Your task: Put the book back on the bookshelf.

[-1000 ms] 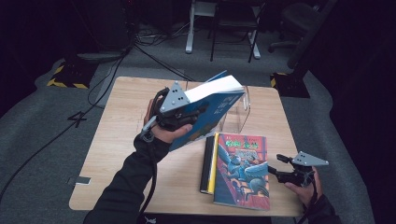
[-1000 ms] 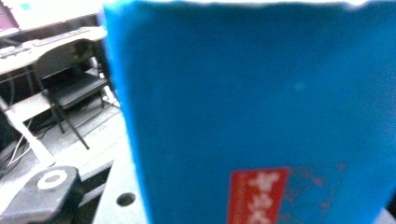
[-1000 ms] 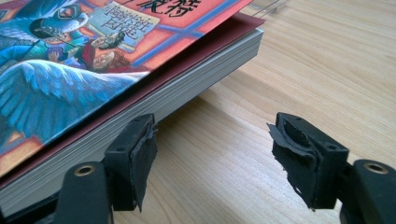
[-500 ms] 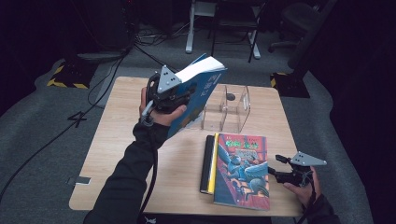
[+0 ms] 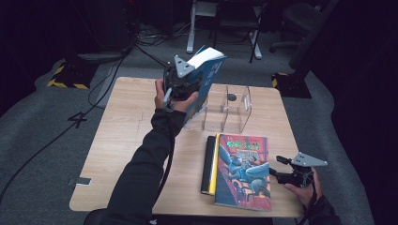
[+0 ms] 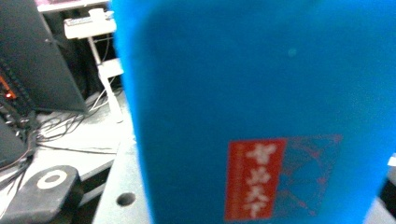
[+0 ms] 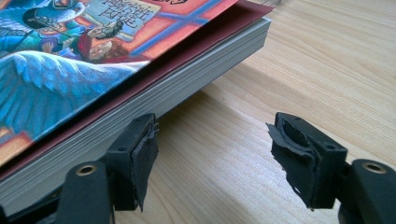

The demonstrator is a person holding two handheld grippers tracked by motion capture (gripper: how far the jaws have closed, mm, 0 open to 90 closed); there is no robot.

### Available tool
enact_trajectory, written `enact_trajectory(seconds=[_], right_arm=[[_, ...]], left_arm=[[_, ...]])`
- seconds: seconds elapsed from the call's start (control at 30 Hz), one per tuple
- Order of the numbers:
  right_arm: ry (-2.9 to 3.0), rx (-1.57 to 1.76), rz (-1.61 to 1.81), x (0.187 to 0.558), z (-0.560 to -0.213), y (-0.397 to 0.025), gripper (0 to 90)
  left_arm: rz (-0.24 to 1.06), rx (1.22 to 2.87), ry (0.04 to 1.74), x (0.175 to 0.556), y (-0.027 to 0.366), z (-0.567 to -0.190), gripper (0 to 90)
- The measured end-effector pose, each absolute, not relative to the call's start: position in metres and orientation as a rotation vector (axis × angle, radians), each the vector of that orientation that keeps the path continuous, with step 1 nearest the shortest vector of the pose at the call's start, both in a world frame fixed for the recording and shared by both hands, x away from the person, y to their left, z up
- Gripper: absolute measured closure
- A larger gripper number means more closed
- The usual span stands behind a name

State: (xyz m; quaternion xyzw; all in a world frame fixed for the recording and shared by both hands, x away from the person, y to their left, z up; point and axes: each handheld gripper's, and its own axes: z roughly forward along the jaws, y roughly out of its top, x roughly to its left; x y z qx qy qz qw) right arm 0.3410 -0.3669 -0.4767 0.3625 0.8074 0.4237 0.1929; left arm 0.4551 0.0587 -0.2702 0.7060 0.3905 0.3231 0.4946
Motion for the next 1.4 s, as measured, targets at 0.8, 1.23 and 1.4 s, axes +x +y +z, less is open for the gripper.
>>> enact_trajectory(seconds=[0.8, 1.23, 1.4], right_arm=[[2.265, 1.018, 1.204, 0.341, -0.477, -0.367, 32.8], [2.264, 1.025, 1.213, 0.341, -0.478, -0.368, 33.4], [2.264, 1.023, 1.213, 0.341, -0.478, -0.368, 34.0]], left_arm=[[0.902, 1.602, 1.112, 0.508, 0.021, -0.297, 60.7], [0.891, 1.541, 1.112, 0.525, 0.014, -0.323, 60.6], [0.874, 1.527, 1.084, 0.526, 0.015, -0.333, 60.5]])
